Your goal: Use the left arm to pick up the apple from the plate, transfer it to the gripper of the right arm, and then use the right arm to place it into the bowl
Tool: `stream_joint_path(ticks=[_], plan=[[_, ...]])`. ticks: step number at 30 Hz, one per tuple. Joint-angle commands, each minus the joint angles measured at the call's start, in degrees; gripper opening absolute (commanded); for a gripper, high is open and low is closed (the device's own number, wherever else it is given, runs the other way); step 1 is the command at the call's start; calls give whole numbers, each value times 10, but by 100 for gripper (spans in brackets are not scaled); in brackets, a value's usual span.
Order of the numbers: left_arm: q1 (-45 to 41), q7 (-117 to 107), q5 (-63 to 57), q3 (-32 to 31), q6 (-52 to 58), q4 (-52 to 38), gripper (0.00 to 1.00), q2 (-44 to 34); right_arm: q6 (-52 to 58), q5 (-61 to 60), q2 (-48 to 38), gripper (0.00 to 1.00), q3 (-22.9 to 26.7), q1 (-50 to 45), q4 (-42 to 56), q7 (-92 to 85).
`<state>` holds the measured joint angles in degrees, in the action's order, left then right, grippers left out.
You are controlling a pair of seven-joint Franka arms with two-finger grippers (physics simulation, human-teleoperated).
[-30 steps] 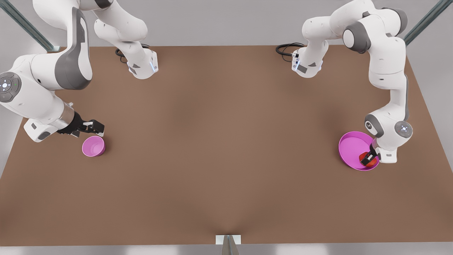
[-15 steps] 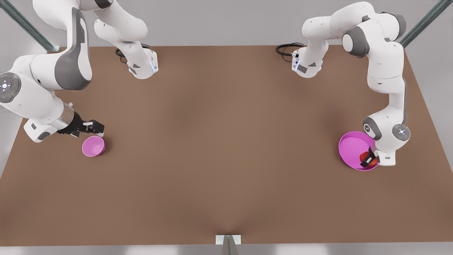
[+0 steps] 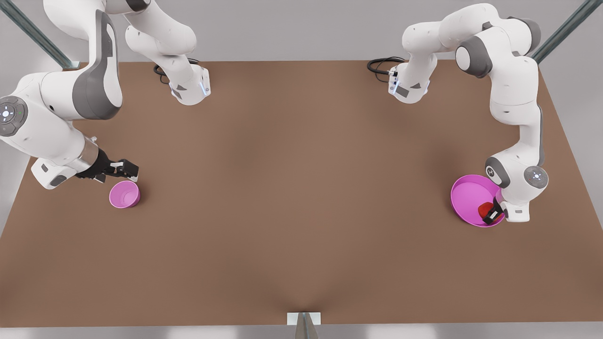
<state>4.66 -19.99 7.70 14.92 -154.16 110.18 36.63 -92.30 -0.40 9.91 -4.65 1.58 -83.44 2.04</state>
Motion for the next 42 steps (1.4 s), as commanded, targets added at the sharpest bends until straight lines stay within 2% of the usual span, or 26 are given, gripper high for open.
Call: stream_joint_path(ticks=[1,4,7,10,12,13,17,19,20,21,24,26,27,29,31,32,34,36,37,42], plan=[[1,21,1,0,4,0,77,-1,0,0,-1,100,0,0,0,-2],[-1,55,1,0,24,2,77,-9,0,0,-1,100,0,0,0,-1],[-27,148,0,20,131,2,76,-73,0,0,-1,100,0,0,0,-2],[-56,276,-3,16,137,-5,76,-111,1,-1,-1,100,-5,-10,0,12],[-71,362,-4,-16,136,-30,76,-113,3,-1,-2,100,-23,-11,0,35],[-81,364,2,-53,137,-32,76,-116,11,-17,-2,100,-26,-11,-1,41],[-78,401,32,-179,138,-69,76,-101,2,-219,17,100,-26,-3,-3,118],[-77,447,52,-248,137,-109,77,-70,-27,-332,47,100,-26,1,0,108],[-77,469,68,-278,138,-147,77,-46,-28,-433,66,100,-23,0,13,104],[-77,490,75,-320,137,-186,77,-24,-47,-485,99,100,-26,-2,22,87],[-76,584,149,-418,137,-298,77,50,-92,-580,153,100,-27,-5,24,-128],[-81,626,185,-461,132,-341,76,88,-102,-637,190,100,-27,-8,24,-242],[-81,626,189,-496,117,-364,76,116,-122,-668,215,96,-28,-19,22,-341],[-102,627,190,-517,98,-381,76,121,-137,-709,237,100,-28,-28,24,-362],[-133,667,189,-538,77,-438,76,170,-136,-725,259,100,-28,-28,27,-396],[-150,757,189,-554,9,-454,76,207,-137,-754,268,100,-28,-30,27,-413],[-163,812,189,-575,-47,-454,75,221,-155,-803,303,100,-33,-37,27,-541],[-163,862,189,-616,-82,-457,73,240,-154,-807,319,100,-33,-38,48,-549],[-171,863,188,-615,-83,-474,73,243,-149,-806,339,100,-34,-40,74,-549],[-180,885,188,-622,-127,-490,73,260,-150,-808,342,100,-39,-49,74,-575]])
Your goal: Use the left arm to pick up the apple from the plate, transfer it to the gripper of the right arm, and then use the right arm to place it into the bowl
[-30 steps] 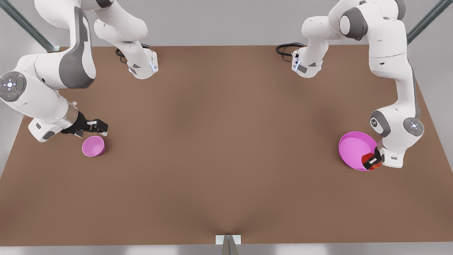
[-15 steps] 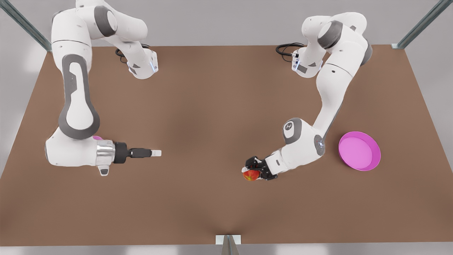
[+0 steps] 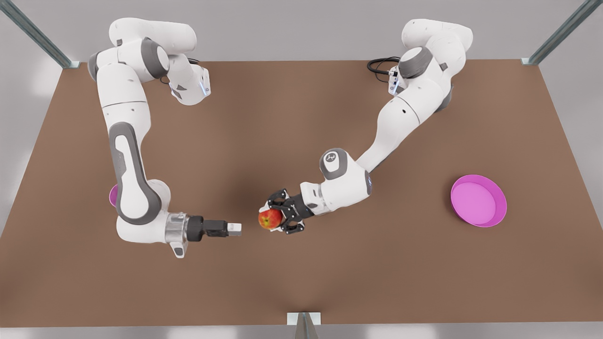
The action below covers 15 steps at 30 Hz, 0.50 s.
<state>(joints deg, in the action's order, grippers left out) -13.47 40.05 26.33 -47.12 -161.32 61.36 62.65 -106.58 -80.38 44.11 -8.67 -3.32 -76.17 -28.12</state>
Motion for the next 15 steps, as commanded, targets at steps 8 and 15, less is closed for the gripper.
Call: stream_joint_path(ticks=[8,15], plan=[[-27,369,-3,2,-79,-5,73,14,-11,-33,25,100,-23,-7,-4,-296],[-31,365,-2,0,-80,-5,73,14,-7,-34,28,100,-37,-8,-16,-307]])
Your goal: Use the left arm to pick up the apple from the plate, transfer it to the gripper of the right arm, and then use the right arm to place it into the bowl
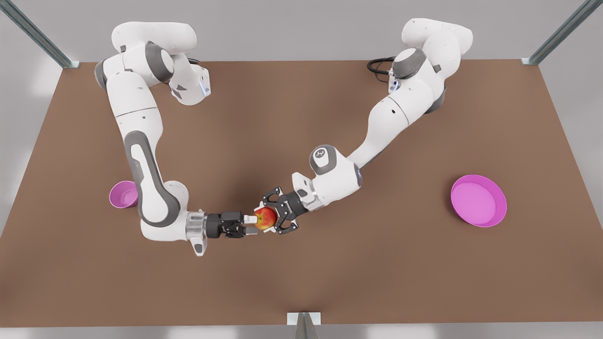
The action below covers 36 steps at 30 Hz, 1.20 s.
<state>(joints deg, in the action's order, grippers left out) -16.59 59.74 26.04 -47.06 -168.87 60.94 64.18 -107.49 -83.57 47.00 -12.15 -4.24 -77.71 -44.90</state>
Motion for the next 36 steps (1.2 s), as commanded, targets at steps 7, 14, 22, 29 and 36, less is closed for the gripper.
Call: stream_joint_path(ticks=[7,14,22,29,36], plan=[[-5,156,1,0,-5,0,73,-1,3,-19,-4,100,-30,14,-24,-145],[-8,151,1,0,-5,0,73,-2,4,-17,-12,100,-57,35,-53,-156],[-12,151,1,1,-5,0,73,-1,21,-11,-14,100,-62,44,-64,-165],[-12,151,1,1,-5,0,73,-2,19,-4,-28,100,-71,41,-81,-160],[-16,150,0,1,-5,0,73,-2,17,-4,-27,78,-71,41,-80,-160]])
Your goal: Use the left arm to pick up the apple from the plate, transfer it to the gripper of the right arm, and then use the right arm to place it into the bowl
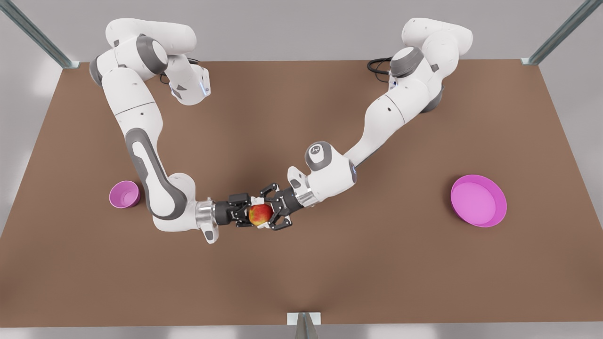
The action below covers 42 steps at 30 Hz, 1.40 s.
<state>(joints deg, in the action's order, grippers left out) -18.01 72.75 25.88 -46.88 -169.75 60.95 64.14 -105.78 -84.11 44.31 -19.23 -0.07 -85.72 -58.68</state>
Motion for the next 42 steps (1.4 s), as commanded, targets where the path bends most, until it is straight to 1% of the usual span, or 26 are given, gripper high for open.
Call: stream_joint_path(ticks=[1,8,9,10,14,15,16,19,20,25,27,28,29,30,31,32,33,34,35,36,38,39,40,42], plan=[[-1,20,1,-1,4,0,73,-2,0,2,0,78,0,2,0,-22],[-1,20,1,0,5,0,75,-2,2,1,3,78,4,6,3,-23],[-1,15,1,0,5,0,84,-2,3,1,3,78,3,8,3,-24],[-1,9,1,0,5,0,91,-2,3,1,3,78,3,8,3,-23],[-2,8,1,3,5,1,92,-2,4,2,3,78,3,14,3,-26],[-2,3,0,3,5,1,97,-3,4,2,3,78,3,17,2,-26],[-2,1,0,3,5,1,99,-4,4,3,3,78,3,20,2,-27],[-2,1,0,3,5,1,99,-5,4,3,3,78,4,25,2,-27],[-2,1,0,4,5,1,99,-5,3,23,3,78,4,32,5,-26],[-2,1,0,6,5,1,100,-5,5,45,3,79,3,62,4,-25],[0,-10,0,9,6,2,100,-8,21,71,0,79,2,83,2,-20],[3,-39,1,42,15,8,100,-23,42,97,-1,79,2,101,1,-19],[20,-99,2,66,63,43,100,-49,54,131,-3,79,2,118,0,-17],[32,-188,-4,117,159,58,100,-91,74,153,-7,79,1,131,-4,-16],[32,-249,-23,152,227,59,100,-107,81,183,-12,79,1,146,-11,-16],[31,-367,-77,204,318,61,100,-137,109,218,-18,79,1,168,-15,-16],[33,-431,-115,211,372,61,100,-147,120,238,-22,78,1,173,-15,-16],[63,-502,-145,215,475,61,100,-169,138,279,-33,78,1,195,-22,-16],[66,-554,-176,239,550,60,100,-196,150,313,-34,78,1,215,-22,-17],[68,-645,-245,247,644,60,100,-219,159,343,-41,78,1,232,-22,-17],[104,-755,-302,252,796,59,100,-270,167,383,-41,78,1,258,-19,-22],[120,-792,-381,261,917,57,100,-325,166,416,-38,78,2,278,-12,-26],[151,-838,-377,265,946,57,100,-353,166,435,-38,78,4,288,-7,-26],[201,-837,-366,263,943,58,100,-412,167,471,-38,78,2,316,-3,-38]])
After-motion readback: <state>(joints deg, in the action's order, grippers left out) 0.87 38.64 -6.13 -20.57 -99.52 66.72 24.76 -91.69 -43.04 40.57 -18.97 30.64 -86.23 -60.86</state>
